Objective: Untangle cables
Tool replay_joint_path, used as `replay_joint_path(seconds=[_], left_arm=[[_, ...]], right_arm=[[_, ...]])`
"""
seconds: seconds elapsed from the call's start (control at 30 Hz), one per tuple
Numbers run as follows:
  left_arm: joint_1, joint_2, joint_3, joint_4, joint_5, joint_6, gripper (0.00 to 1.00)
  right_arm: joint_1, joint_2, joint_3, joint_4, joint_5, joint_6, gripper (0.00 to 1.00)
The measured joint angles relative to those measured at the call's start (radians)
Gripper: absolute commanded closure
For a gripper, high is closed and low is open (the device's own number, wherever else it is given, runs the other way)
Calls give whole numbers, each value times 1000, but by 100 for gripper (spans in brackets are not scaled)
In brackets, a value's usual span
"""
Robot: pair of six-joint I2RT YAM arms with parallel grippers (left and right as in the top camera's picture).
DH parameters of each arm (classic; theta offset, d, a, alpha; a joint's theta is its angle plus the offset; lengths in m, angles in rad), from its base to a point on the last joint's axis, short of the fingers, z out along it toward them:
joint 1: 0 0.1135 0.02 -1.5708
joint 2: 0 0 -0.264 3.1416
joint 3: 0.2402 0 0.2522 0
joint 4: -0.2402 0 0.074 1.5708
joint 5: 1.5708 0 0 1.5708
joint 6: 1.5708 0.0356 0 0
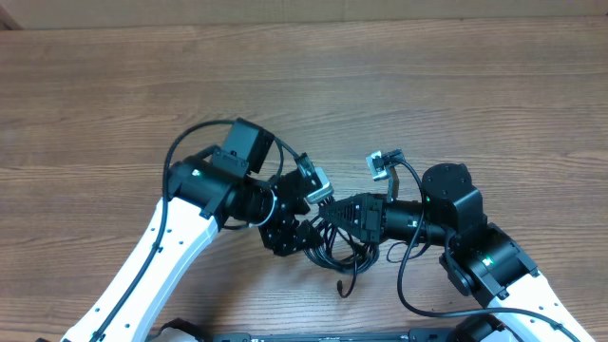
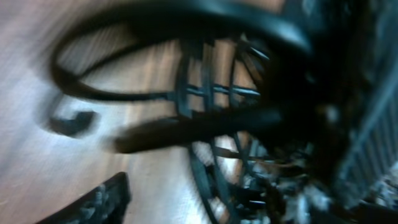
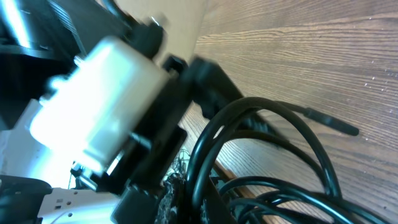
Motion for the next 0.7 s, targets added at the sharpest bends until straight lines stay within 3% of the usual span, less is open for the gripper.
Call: replay_joint_path(seconds=[0.07,0.17,0.2,0.4,0.7], left_arm=[[-5,0,-26,5,50,15,57],[-12,0,-61,30,108,33,92],[-13,0,-72,45,121,36,96],[-13,2,-97,152,121,-60,96],[26,2,-99,273,-144,-509,96]], right_arm=[[-1,0,0,6,3,-6,96],[-6,0,0,13,7,-10,96],[-6,0,0,13,9,-11,96],[-13,0,0,16,48,-14,96],[-18,11,0,-177,173,-17,96]])
